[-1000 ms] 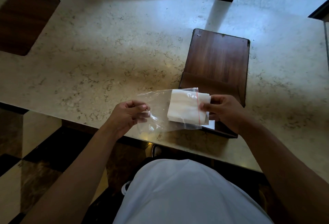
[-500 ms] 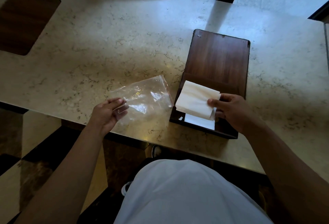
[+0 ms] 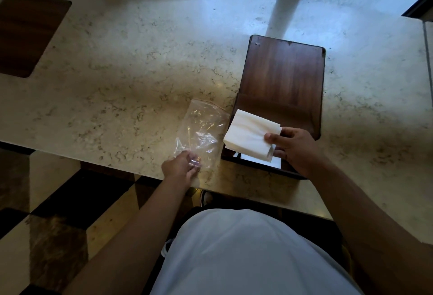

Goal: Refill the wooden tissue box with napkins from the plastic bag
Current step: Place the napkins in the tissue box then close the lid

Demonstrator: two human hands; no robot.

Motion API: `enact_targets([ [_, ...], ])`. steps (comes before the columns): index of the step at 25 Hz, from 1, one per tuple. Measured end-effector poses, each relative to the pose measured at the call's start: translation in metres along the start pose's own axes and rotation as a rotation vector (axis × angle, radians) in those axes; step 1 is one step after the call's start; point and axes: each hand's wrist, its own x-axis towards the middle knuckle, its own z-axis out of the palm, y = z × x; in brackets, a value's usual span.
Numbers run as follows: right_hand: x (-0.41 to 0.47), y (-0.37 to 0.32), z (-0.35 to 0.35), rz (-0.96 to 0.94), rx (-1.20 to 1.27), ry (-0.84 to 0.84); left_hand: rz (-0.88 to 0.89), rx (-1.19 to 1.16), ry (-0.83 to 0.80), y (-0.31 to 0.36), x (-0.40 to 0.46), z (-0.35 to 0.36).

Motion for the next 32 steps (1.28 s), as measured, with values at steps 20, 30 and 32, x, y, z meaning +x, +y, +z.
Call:
enact_targets([
  [20, -0.020, -0.004, -0.017, 0.020, 0.111, -0.250, -0.116, 0.318, -0.895, 0.030, -0.072, 0.067],
  [30, -0.025, 0.007, -0.038, 0.050, 0.185, -0.034, 0.324, 0.825, -0.742, 0.021, -0.062, 0.103],
  [32, -0.022, 0.012, -0.041, 0.050, 0.190, 0.034, 0.342, 0.853, -0.716, 0.016, -0.057, 0.113],
])
